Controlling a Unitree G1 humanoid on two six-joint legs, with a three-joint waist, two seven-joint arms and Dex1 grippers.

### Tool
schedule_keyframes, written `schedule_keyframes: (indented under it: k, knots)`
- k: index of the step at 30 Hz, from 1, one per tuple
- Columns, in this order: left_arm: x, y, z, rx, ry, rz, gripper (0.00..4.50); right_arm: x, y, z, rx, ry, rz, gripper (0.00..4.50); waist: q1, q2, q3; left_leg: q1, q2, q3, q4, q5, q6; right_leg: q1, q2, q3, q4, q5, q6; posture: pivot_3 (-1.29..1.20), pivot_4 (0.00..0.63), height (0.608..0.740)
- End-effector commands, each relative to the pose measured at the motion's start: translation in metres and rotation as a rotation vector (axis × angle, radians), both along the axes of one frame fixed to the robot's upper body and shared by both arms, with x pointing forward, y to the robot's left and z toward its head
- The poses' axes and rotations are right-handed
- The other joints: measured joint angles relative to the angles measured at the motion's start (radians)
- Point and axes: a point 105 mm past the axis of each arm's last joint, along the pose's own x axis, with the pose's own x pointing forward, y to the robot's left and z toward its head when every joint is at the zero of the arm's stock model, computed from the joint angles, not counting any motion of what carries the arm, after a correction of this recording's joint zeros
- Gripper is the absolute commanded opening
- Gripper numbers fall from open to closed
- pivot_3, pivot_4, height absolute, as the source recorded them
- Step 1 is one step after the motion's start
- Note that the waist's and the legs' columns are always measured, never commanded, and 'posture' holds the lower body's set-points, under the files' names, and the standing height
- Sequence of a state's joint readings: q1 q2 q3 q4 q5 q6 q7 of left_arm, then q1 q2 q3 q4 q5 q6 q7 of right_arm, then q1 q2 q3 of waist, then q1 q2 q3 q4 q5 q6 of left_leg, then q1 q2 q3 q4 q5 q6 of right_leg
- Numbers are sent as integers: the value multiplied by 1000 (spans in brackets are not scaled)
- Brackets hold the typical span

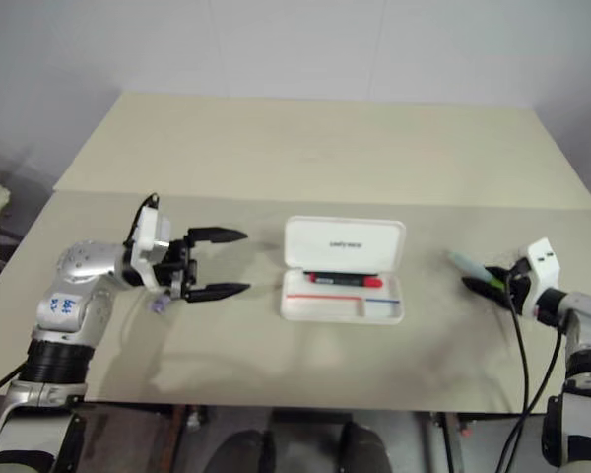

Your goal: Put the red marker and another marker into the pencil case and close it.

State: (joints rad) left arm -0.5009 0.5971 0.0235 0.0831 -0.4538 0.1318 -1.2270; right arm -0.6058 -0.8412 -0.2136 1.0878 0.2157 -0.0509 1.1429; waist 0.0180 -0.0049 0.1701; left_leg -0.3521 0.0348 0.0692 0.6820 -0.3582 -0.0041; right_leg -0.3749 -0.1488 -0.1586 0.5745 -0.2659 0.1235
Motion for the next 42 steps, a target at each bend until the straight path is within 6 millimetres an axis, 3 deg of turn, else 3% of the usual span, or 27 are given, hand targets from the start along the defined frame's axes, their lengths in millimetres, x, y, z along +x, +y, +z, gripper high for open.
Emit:
schedule_keyframes:
  k: [1, 6, 13, 17, 21, 30, 34, 42]
  knots:
    - [-4, 0, 11, -12, -47, -1, 4500, -5, 5, -3, -5, 20, 57, 1075, -3, 0, 0, 0, 0, 0, 0, 0, 0, 0, 0, 0, 0, 0, 0, 0, 150, 740]
    - [-3, -1, 10, -16, -47, -4, 4500, -1, 20, 4, -30, -23, 140, 990, -15, 0, 0, 0, 0, 0, 0, 0, 0, 0, 0, 0, 0, 0, 0, 0, 150, 740]
    - [-2, -2, 10, -16, -46, -10, 4500, -2, 63, 38, -42, -139, 337, 990, -20, 1, 0, 0, 0, 0, 0, 0, 0, 0, 0, 0, 0, 0, 0, 0, 150, 740]
    - [-3, 0, 7, -14, -39, -9, 4500, -20, 102, 62, -18, -179, 481, 990, -13, 1, 0, 0, 0, -2, 0, 0, 0, 0, 0, 0, 1, 0, 0, 0, 150, 740]
    - [-4, 1, 6, -13, -34, -5, 4500, -42, 136, 72, 47, -142, 589, 990, -2, 1, 0, -1, 0, -2, 0, 0, 0, -1, 0, 0, 0, 0, 0, 0, 150, 740]
    - [-6, 6, 5, -10, -29, 9, 4500, -65, 178, 76, 96, -77, 736, 990, 7, 1, 0, -1, -1, -2, 0, -1, 0, -1, 0, 0, 0, 0, 0, 0, 150, 740]
    - [-6, 7, 4, -9, -27, 12, 4500, -64, 192, 73, 100, -80, 787, 990, 5, 1, 0, -1, -1, -2, 0, -1, 0, -1, 0, 0, 0, 0, 0, 0, 150, 740]
    - [-5, 4, 5, -4, -29, 4, 4500, -46, 217, 45, 25, -57, 904, 990, 5, 0, 0, -1, -1, -2, 0, 0, 0, -2, 0, 0, 1, 0, 0, 0, 150, 740]
